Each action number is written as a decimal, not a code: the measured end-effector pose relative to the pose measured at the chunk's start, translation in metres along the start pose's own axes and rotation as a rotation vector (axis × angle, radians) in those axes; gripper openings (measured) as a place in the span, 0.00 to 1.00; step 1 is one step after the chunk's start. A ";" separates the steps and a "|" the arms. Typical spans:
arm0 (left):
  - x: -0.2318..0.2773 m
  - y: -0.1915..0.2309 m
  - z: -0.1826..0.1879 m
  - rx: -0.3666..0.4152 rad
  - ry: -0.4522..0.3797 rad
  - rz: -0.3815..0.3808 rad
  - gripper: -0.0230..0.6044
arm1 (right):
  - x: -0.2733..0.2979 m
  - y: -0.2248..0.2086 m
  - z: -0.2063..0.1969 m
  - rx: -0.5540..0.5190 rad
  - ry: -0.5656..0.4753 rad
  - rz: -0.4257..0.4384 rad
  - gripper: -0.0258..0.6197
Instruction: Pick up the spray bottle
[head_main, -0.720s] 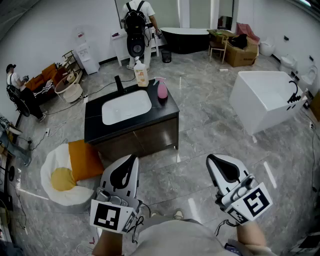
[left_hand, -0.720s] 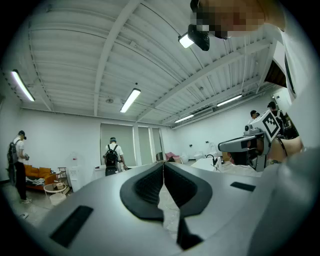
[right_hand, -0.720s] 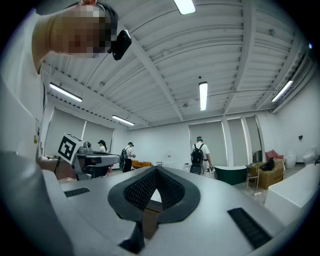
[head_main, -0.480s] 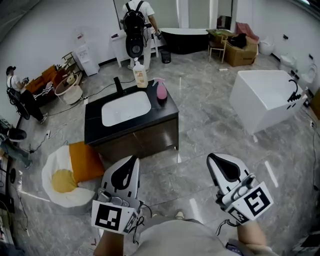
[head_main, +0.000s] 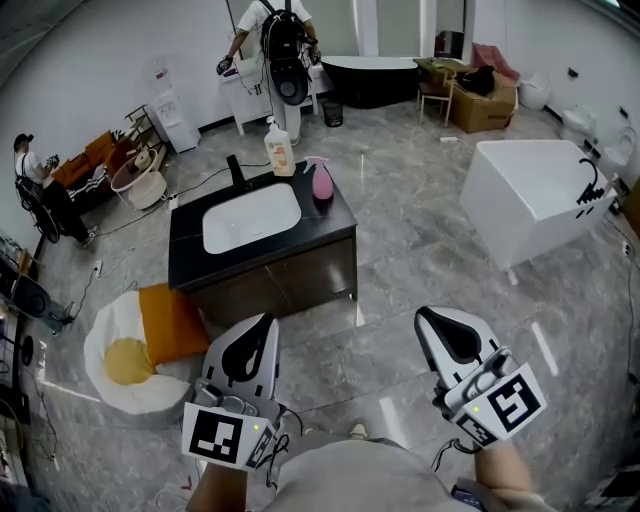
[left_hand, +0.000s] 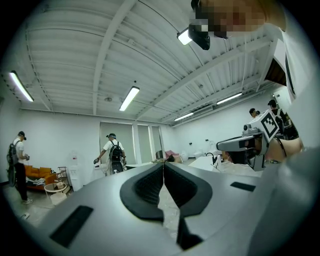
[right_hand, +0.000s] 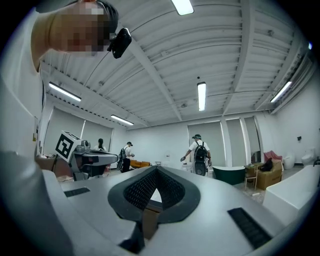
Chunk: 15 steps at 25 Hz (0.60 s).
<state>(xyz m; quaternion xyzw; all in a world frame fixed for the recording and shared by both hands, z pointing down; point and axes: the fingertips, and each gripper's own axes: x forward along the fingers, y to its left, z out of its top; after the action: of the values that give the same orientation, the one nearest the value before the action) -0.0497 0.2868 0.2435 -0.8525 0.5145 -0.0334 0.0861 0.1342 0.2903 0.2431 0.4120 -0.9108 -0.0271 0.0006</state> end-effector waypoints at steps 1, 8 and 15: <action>0.001 -0.002 0.001 0.004 0.000 -0.001 0.07 | -0.001 -0.003 0.000 -0.004 0.000 0.000 0.09; 0.007 -0.011 0.004 0.013 0.004 -0.003 0.07 | -0.010 -0.021 0.008 0.027 -0.054 -0.077 0.37; 0.017 -0.019 0.010 0.026 0.006 -0.014 0.07 | -0.018 -0.039 0.015 0.042 -0.077 -0.108 0.52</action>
<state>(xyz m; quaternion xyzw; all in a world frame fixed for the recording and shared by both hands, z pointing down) -0.0231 0.2814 0.2362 -0.8547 0.5085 -0.0432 0.0954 0.1754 0.2789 0.2265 0.4591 -0.8870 -0.0235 -0.0445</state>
